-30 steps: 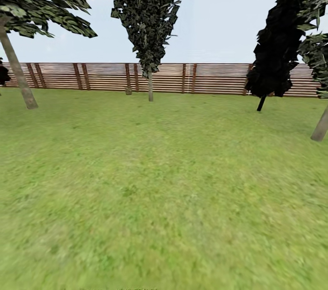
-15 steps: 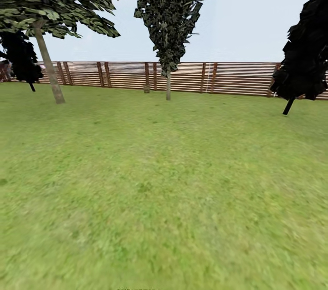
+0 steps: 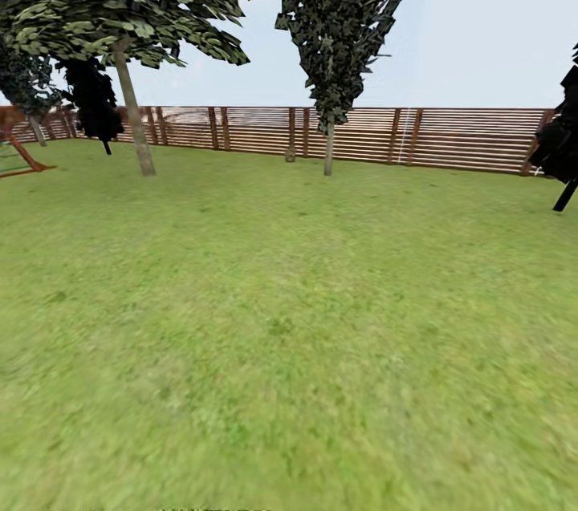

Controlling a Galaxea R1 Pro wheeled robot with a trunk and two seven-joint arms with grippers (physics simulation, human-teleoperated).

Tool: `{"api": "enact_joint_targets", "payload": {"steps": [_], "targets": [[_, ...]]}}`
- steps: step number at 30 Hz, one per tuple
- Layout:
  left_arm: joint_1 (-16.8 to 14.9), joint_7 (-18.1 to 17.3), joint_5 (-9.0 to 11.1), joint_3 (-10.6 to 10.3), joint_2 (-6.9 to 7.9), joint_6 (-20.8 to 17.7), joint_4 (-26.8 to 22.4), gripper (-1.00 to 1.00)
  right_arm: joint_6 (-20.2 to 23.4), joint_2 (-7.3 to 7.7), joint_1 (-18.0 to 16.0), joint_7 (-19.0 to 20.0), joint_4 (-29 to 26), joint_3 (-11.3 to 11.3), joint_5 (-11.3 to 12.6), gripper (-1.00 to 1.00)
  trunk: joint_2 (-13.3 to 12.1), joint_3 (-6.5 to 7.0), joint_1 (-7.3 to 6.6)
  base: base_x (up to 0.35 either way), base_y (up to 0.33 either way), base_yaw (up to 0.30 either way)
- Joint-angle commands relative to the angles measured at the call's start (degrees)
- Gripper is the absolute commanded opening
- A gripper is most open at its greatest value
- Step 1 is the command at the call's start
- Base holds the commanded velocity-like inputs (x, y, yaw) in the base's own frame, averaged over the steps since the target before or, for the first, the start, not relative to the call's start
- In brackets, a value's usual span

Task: Take the three Easter eggs out of the wicker basket on the lawn in the garden, then place them on the lawn next to a single tree (choose any tree) so that all three eggs are next to the same tree and none are left in the basket.

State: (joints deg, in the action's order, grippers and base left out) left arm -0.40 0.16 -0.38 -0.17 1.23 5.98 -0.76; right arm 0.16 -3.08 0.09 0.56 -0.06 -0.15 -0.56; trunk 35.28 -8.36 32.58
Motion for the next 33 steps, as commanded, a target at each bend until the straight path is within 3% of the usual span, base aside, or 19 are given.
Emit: {"api": "enact_joint_targets", "payload": {"steps": [1,21,33], "targets": [[0.0,0.0,-0.1,0.0,0.00,0.1,0.1,1.00,0.0,0.00,0.0,0.1,0.0,0.0,-0.1,1.00,0.1,-0.10,0.02,0.040,0.000,0.271],[0.0,0.2,-0.1,-0.3,0.05,0.0,0.1,1.00,0.0,0.16,0.0,0.1,0.0,-0.3,-0.1,1.00,0.1,-0.29,0.02,0.289,0.000,0.080],[0.0,0.3,-0.1,-0.4,0.08,0.0,0.1,1.00,0.0,1.24,0.0,0.1,-0.1,-0.2,-0.5,1.00,0.1,-0.32,0.02,0.338,0.000,0.012]]}}
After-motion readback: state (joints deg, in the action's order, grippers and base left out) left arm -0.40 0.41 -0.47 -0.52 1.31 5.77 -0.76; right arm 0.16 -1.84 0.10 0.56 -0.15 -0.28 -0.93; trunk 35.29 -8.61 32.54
